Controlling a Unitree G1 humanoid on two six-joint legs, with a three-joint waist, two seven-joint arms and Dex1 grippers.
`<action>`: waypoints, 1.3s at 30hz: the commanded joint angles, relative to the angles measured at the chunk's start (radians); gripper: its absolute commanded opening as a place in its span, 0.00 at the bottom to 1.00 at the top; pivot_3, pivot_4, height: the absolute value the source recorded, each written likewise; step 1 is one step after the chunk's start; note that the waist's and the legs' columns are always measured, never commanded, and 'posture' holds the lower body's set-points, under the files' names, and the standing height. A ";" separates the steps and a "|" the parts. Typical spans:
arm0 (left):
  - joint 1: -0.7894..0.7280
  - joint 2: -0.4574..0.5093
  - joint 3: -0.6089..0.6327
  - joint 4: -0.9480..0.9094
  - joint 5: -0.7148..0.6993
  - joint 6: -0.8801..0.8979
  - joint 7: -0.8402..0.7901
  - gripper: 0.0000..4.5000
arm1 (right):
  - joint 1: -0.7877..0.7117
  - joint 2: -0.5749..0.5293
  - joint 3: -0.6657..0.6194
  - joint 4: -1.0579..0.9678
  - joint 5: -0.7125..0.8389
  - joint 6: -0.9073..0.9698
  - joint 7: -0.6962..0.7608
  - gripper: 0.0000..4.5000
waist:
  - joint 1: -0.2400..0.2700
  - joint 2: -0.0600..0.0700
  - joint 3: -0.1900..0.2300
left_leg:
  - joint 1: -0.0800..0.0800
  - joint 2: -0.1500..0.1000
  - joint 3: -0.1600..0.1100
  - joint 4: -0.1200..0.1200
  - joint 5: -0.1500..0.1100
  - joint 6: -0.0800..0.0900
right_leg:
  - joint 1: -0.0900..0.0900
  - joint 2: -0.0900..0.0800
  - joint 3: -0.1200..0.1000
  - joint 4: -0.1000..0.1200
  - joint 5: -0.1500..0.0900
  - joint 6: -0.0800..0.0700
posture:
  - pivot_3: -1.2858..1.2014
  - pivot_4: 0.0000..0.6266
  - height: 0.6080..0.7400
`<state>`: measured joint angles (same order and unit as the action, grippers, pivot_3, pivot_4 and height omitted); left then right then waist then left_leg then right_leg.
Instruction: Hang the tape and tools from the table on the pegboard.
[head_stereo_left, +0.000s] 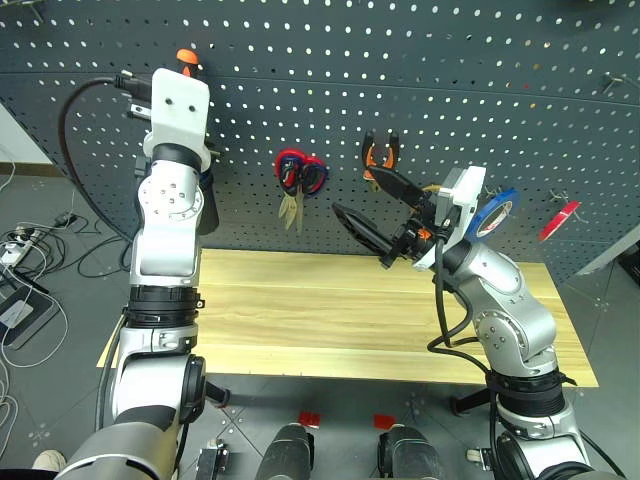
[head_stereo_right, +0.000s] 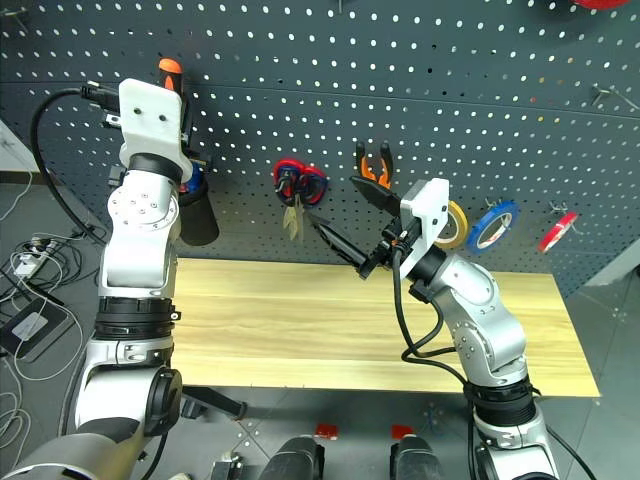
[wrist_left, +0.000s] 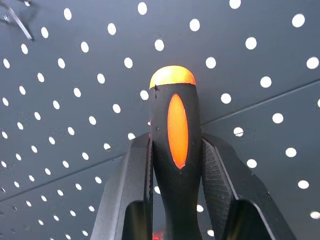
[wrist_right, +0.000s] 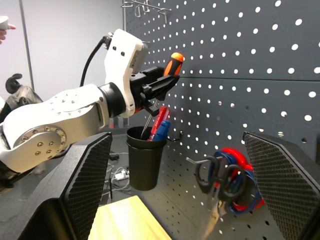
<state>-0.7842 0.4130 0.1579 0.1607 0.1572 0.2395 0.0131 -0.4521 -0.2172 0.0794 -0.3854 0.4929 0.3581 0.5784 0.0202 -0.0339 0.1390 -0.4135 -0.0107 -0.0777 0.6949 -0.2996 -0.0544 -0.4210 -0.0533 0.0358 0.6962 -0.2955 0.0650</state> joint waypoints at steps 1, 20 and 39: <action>0.016 -0.016 0.055 -0.034 -0.037 0.049 0.033 0.22 | 0.002 -0.005 -0.011 -0.022 0.000 -0.013 -0.007 1.00 | 0.000 0.000 0.000 | 0.000 0.000 0.000 0.000 0.000 0.000 | 0.000 0.000 0.000 0.000 0.000 0.000 | 0.56 0.18 1.00; 0.063 -0.052 0.073 -0.156 -0.153 0.175 -0.031 0.99 | 0.040 -0.058 -0.034 -0.039 0.004 -0.004 -0.004 1.00 | 0.001 0.000 0.000 | 0.000 -0.001 -0.002 0.001 0.000 0.000 | 0.001 -0.001 0.000 0.000 0.000 0.000 | 0.57 0.20 1.00; 0.550 -0.173 -0.147 -0.673 -0.205 0.408 -0.127 0.99 | 0.358 -0.147 -0.080 -0.158 -0.226 0.134 -0.317 1.00 | 0.004 0.001 0.000 | 0.005 0.000 0.004 0.000 -0.002 0.004 | 0.004 -0.001 0.006 -0.001 0.000 0.000 | 0.56 0.21 1.00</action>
<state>-0.2599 0.2545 0.0201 -0.4512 -0.0461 0.6318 -0.1332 -0.0966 -0.3783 0.0050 -0.5224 0.3160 0.4726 0.3359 0.0240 -0.0333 0.1390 -0.4070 -0.0106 -0.0737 0.6950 -0.3018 -0.0507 -0.4152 -0.0538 0.0418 0.6955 -0.2957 0.0648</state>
